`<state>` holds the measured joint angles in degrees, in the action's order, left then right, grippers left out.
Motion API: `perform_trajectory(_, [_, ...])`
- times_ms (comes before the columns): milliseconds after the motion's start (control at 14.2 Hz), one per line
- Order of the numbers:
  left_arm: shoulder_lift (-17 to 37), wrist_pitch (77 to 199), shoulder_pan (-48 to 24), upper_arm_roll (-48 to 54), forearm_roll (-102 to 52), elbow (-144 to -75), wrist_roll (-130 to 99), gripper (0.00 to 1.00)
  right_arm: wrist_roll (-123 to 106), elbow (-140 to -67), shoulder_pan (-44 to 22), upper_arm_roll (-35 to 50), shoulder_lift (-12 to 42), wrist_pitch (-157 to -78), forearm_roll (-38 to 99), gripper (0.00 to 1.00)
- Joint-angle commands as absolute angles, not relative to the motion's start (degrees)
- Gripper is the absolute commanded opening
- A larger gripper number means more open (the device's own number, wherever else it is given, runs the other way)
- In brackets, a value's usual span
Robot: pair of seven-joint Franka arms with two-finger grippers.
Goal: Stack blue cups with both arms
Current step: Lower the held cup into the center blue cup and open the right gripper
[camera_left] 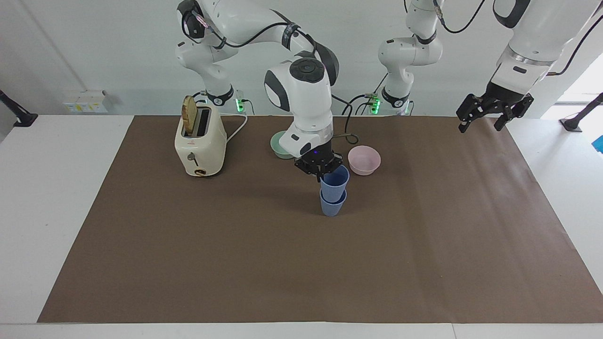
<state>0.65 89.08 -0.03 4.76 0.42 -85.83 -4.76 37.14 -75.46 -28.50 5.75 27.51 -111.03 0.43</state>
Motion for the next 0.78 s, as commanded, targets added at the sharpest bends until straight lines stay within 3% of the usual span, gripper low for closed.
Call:
perform_trajectory(0, [0.0,88.42,0.53,5.01,0.79,-86.22,-4.22,1.0,39.02,-74.97,-28.48,6.15,28.04,-111.88,-0.88,0.0])
perform_trajectory(706, [0.0,88.42,0.53,5.01,0.79,-86.22,-4.22,1.0,39.02,-75.41,-28.74,6.15,28.56,-113.82,-0.53,0.0])
